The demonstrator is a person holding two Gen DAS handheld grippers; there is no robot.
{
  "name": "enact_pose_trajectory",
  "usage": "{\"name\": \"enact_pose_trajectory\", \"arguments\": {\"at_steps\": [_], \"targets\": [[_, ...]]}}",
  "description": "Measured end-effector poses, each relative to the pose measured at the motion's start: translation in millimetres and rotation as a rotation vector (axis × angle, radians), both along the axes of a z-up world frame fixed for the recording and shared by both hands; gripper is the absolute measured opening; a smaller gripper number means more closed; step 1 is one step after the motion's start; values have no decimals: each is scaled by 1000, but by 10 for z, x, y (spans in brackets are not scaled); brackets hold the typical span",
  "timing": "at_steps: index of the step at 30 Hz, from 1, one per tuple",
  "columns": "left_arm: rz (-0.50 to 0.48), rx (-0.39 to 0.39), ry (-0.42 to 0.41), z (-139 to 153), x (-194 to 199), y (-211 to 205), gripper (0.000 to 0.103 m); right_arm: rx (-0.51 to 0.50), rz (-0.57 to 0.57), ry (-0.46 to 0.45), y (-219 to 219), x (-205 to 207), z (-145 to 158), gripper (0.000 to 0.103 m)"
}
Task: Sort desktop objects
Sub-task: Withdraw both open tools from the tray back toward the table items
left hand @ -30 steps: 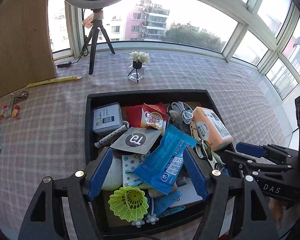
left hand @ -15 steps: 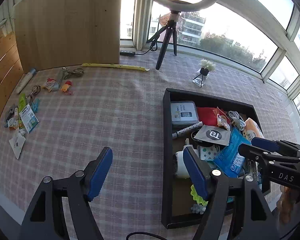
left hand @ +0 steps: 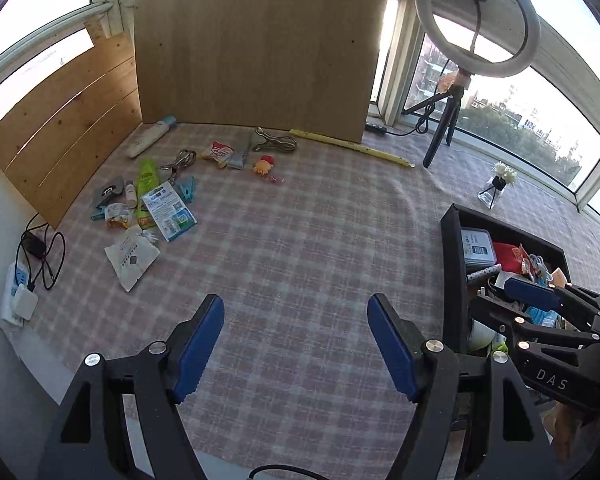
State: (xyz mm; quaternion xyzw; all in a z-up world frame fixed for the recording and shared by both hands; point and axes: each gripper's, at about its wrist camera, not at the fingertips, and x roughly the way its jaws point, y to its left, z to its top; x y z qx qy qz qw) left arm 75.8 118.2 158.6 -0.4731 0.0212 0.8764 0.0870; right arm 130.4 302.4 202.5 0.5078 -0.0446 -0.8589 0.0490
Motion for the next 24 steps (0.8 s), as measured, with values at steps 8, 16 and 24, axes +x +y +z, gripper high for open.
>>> {"name": "enact_pose_trajectory", "arguments": {"at_steps": [8,16,24], "targets": [[51,-1,-25,-95,-58,-525,73,-11,22,10,-538,-69,-51,59],[72,35,-42,-185,-147,-858,75,15,42,9,-940,-115,-106,59],[85,59,-54,-238,-244,-1072,76,24,34,3,-1115,-205,-149,59]]}}
